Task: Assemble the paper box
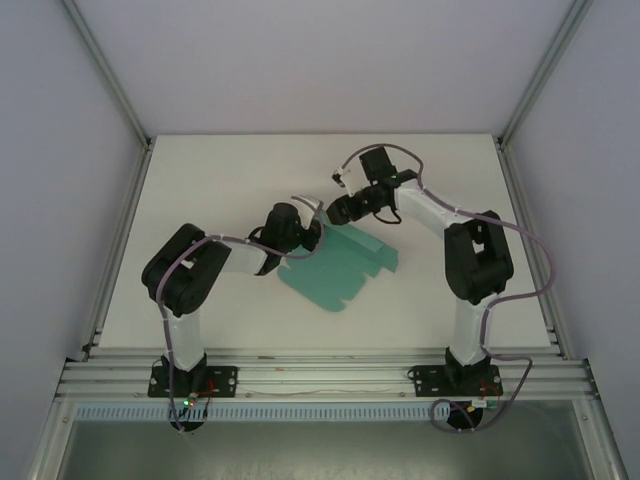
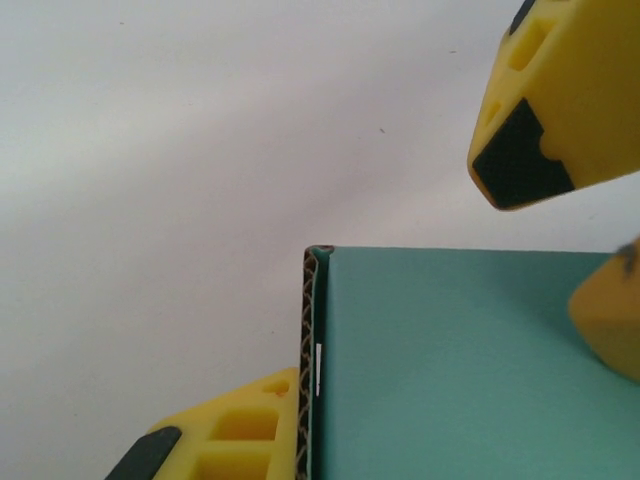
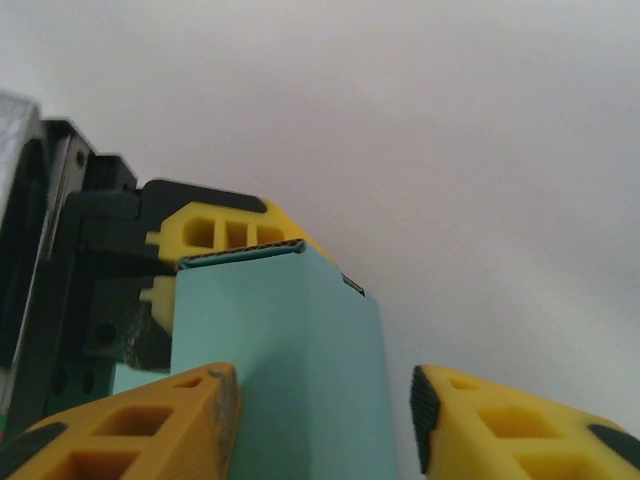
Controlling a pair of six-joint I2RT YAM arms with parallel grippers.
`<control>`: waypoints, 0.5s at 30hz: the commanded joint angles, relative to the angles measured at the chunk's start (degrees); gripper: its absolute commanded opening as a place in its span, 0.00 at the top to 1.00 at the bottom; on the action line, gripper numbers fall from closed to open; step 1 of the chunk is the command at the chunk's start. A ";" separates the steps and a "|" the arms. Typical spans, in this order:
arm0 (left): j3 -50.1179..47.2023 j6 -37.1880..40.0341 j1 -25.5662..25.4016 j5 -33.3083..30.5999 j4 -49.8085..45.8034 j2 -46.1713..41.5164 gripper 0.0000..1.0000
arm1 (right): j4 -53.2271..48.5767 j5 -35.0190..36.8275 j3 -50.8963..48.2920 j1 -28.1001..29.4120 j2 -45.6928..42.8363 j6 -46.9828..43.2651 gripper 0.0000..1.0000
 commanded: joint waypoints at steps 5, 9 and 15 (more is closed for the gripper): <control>-0.65 -4.93 -0.06 -8.47 -8.40 0.96 1.00 | 6.55 8.32 -10.72 -1.87 -12.65 12.39 0.33; 1.45 -9.99 1.90 -2.12 -14.40 -3.15 1.00 | 3.77 3.25 -16.71 -6.88 -23.74 10.41 0.21; 3.99 -11.57 3.38 5.86 -21.39 -5.08 1.00 | -0.95 2.39 -23.92 -9.02 -32.50 6.19 0.18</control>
